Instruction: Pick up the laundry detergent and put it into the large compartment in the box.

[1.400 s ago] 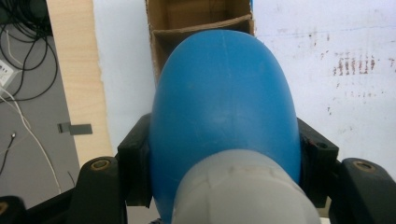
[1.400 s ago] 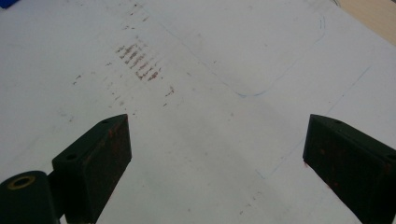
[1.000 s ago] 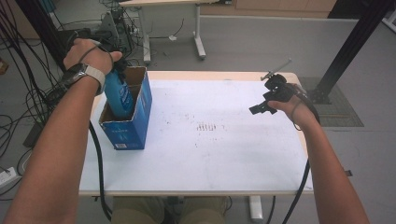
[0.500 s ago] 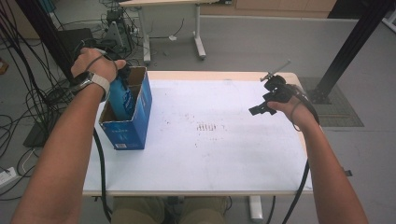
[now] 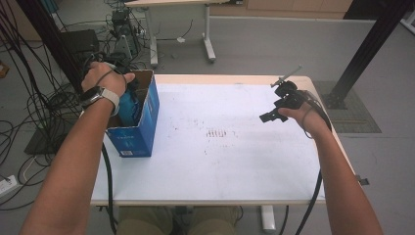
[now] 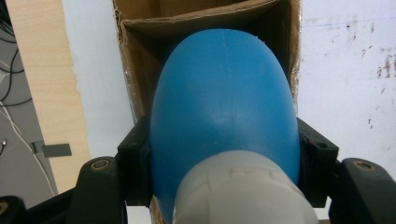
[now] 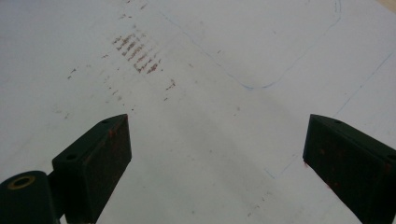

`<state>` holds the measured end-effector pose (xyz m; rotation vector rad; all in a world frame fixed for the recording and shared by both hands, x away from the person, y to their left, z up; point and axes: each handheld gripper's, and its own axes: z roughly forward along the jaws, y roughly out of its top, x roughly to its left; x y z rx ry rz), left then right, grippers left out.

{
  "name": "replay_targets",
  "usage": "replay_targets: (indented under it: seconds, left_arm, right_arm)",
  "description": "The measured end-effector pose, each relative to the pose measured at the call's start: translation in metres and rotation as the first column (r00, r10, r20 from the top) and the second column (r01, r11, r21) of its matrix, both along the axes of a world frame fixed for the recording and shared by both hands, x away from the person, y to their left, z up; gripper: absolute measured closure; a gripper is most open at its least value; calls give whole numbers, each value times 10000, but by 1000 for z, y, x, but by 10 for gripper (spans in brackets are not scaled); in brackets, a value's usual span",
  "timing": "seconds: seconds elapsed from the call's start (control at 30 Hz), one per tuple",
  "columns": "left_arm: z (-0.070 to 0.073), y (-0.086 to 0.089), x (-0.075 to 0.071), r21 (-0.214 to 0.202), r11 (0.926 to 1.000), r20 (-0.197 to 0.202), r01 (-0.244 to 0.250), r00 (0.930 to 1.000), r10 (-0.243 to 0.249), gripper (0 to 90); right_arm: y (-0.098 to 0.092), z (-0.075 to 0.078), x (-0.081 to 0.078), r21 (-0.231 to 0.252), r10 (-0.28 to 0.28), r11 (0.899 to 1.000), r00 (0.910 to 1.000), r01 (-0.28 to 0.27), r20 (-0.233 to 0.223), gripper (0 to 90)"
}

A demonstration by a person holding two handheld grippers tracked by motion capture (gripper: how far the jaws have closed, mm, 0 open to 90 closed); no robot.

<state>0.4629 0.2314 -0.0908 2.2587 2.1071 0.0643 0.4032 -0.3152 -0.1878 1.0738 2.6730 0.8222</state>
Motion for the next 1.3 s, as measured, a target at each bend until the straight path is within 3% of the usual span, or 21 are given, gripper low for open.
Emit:
replay_targets:
  seconds: [0.63,1.3]
  left_arm:
    - [-32,-2,3,135,9999,-153,26,9999,-24,372]
    - [-47,-5,6,233,9997,-248,121,9996,-115,372]
  right_arm:
    - [2,-4,2,-12,-28,10000,9999,28,-96,78]
    - [0,-6,1,11,-100,9999,9999,100,-129,78]
